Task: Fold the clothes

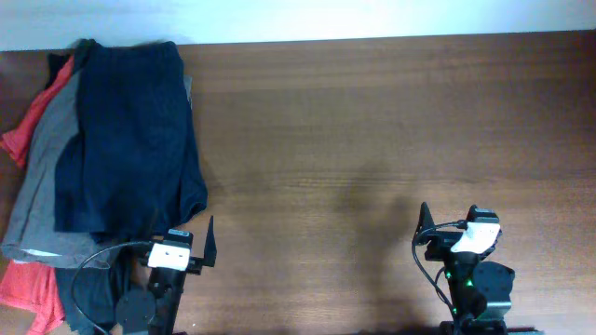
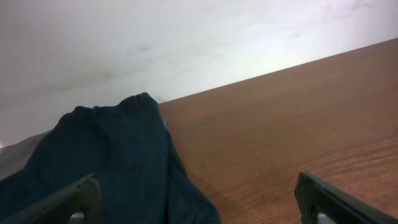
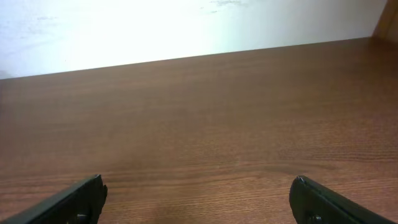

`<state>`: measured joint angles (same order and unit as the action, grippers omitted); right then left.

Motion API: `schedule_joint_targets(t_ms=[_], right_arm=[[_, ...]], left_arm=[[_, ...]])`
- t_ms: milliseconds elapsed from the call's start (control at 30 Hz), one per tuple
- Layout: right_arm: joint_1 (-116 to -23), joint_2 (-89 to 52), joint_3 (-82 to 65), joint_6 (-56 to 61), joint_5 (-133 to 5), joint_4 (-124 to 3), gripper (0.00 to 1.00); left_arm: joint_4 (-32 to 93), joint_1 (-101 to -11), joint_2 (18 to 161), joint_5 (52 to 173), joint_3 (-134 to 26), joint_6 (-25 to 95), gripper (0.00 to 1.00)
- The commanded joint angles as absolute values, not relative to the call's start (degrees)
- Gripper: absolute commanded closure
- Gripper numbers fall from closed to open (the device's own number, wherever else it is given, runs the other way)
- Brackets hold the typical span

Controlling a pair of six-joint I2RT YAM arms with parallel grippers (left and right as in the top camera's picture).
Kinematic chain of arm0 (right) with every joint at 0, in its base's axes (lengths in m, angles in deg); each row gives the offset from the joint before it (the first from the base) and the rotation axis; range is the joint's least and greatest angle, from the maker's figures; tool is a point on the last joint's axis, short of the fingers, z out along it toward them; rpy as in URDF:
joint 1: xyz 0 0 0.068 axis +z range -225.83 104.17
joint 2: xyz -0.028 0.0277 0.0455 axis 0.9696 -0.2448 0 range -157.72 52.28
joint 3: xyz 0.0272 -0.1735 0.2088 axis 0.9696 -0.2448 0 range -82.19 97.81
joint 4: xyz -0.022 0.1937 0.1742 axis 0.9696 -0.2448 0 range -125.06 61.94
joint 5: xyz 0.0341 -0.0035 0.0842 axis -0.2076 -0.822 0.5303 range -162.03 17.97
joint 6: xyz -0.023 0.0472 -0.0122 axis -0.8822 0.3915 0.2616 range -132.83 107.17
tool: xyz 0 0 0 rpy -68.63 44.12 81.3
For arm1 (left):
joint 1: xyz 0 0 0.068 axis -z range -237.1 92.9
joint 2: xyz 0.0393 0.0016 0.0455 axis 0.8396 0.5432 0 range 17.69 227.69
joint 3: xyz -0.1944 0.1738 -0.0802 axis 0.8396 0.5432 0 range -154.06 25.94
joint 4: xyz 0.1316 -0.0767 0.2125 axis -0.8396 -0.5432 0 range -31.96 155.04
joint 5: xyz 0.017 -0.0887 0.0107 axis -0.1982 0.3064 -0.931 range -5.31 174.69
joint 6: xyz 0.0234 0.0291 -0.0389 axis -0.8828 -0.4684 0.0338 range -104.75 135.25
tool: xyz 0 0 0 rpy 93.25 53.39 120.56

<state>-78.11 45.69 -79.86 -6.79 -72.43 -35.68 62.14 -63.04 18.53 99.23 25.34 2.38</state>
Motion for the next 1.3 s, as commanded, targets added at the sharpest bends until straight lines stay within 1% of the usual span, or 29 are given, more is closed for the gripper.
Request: schedule_joint_targets(t_ms=[0,667,800,1000,1167,1267], right_arm=[[-78.5,46.1,-80.4,-6.5,-73.5,-35.5,0.01],[-78.5,46.1,-80.4,-6.5,-71.4,-35.4,0.01],[-78.5,46.1,-80.4,-6.5,-70.1,-32.5,0.01],[-78.5,46.1,-80.0,-6.5,-67.9,-25.6,0.02],[-78.5,45.0,-76.5,-6.5,-67.5,-25.9,0.01],[-78.5,40.2,-70.8,-6.5,-65.6,-26.1,0.01]], left_arm=[[61.5,-63.3,18.0,98.6,25.4,2.3,0.01],[61.6,-63.3,18.0,98.2,25.4,2.3,0.01],[62.0,-63.3,18.0,98.3,25.4,2.3,0.01],[68.0,-63.3,18.0,99.0,25.4,2.7,0.01],[68.5,-63.3,19.1,99.1,23.9,5.6,0.01],[67.0,-63.3,23.3,99.0,19.4,5.6,0.01]])
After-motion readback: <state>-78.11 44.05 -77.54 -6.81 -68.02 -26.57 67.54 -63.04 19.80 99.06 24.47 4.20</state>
